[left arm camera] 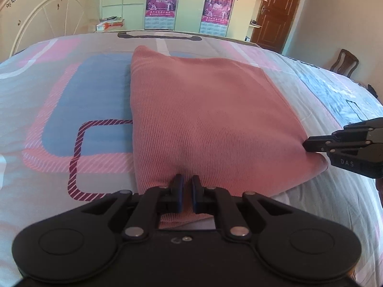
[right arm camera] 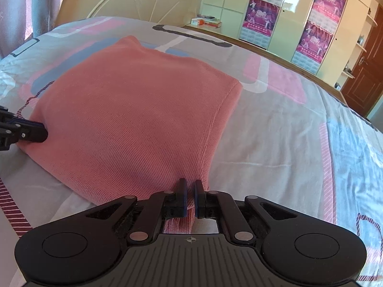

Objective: Fold small clothes

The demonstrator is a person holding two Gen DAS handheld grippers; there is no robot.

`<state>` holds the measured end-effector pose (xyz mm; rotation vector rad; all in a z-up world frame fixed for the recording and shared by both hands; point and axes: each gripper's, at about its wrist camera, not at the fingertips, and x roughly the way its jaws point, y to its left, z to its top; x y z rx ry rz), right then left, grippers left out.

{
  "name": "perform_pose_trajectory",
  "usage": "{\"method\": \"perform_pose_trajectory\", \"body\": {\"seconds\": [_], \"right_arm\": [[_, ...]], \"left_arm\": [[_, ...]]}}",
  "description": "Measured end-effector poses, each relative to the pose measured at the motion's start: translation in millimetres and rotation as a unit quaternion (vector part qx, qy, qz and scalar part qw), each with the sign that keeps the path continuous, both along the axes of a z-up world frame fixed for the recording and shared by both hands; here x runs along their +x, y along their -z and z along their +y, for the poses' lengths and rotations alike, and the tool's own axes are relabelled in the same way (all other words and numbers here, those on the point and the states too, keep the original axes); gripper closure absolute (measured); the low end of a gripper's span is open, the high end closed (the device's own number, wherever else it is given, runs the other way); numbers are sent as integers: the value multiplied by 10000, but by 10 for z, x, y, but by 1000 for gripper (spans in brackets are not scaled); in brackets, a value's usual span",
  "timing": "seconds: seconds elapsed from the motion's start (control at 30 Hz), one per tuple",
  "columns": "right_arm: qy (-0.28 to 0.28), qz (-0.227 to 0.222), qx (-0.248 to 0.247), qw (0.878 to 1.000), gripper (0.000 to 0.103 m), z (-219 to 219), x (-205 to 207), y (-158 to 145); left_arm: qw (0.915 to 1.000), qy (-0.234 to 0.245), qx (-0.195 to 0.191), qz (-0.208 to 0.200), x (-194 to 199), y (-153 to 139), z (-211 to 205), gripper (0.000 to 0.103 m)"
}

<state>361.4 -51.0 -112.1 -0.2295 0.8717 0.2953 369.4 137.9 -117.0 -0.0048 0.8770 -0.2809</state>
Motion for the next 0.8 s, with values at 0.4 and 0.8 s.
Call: {"method": "perform_pose_trajectory", "body": {"seconds": [0.4,0.8], "right_arm": [[94,-59,492,9987,100,-86,-312,-303],[527,-438,1251,9898,100,-350,-1685,-819]], "left_arm": [[9989,-252,197,-353,-416,-264,-141,92],[9928,-416,215,-1102,-1689,-828,-359,39]]}}
